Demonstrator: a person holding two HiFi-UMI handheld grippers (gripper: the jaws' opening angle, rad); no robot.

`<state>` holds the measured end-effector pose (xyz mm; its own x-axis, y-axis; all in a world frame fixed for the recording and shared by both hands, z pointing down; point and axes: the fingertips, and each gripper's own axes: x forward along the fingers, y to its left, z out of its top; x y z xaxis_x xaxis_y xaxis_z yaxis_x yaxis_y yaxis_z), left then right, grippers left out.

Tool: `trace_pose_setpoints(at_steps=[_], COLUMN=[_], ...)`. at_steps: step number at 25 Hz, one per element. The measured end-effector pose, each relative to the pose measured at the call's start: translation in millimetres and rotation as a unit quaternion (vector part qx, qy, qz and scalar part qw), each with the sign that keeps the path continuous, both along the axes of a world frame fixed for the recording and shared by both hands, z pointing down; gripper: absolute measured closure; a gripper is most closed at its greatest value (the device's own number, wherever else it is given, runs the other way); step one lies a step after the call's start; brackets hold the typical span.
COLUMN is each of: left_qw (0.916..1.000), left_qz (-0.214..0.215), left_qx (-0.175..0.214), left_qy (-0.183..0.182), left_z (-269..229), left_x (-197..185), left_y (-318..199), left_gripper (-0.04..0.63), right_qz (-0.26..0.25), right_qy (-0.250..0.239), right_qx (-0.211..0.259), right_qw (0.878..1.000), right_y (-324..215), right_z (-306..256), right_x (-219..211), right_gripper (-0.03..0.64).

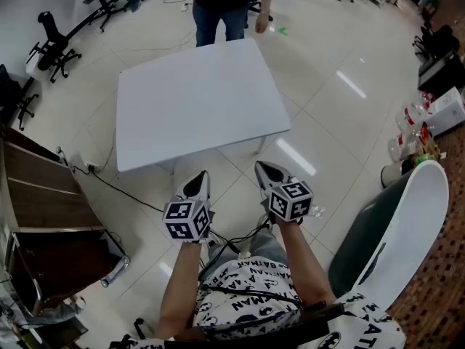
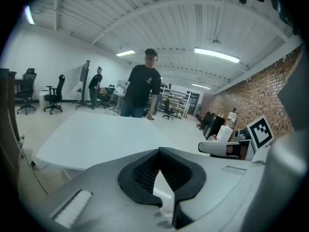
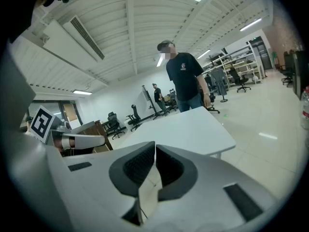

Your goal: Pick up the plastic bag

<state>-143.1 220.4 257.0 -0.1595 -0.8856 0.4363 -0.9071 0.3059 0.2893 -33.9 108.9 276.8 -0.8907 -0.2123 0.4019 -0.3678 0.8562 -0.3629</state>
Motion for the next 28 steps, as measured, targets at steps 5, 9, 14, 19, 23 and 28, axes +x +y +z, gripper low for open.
trace_pose_setpoints(at_steps=[5, 9, 14, 19, 23, 28], left_qw=[0.9994, 0.9953, 0.9871, 0.9751, 0.9652, 0.9531], left_qz=[0.035, 0.085, 0.142, 0.191, 0.218, 0.25], left_qx=[-0.006, -0.04, -0.062, -0.097, -0.134, -0.163], left_qy=[0.002, 0.023, 0.04, 0.057, 0.056, 0.054], left_z=[36.1, 72.8, 131.2, 219.7, 307.1, 415.5], left_x=[28.4, 74.8, 132.4, 180.5, 203.8, 226.8], left_y=[-62.8, -94.5, -134.2, -162.7, -186.4, -208.5], left_gripper=[0.595, 0.595, 0.595, 0.595, 0.595, 0.595], right_qz=[0.02, 0.058, 0.074, 0.08, 0.057, 0.012], right_qy=[0.015, 0.047, 0.117, 0.194, 0.244, 0.298], right_qx=[-0.011, -0.049, -0.089, -0.12, -0.126, -0.128], right_qw=[1.0, 0.996, 0.986, 0.97, 0.96, 0.946], right_y=[-45.5, -57.6, -78.6, -92.8, -109.9, -121.0], right_z=[43.1, 93.0, 193.5, 312.8, 417.9, 567.5], right_x=[28.3, 80.0, 142.6, 204.6, 229.0, 247.2], right_gripper=[0.597, 0.581, 0.477, 0.428, 0.428, 0.39])
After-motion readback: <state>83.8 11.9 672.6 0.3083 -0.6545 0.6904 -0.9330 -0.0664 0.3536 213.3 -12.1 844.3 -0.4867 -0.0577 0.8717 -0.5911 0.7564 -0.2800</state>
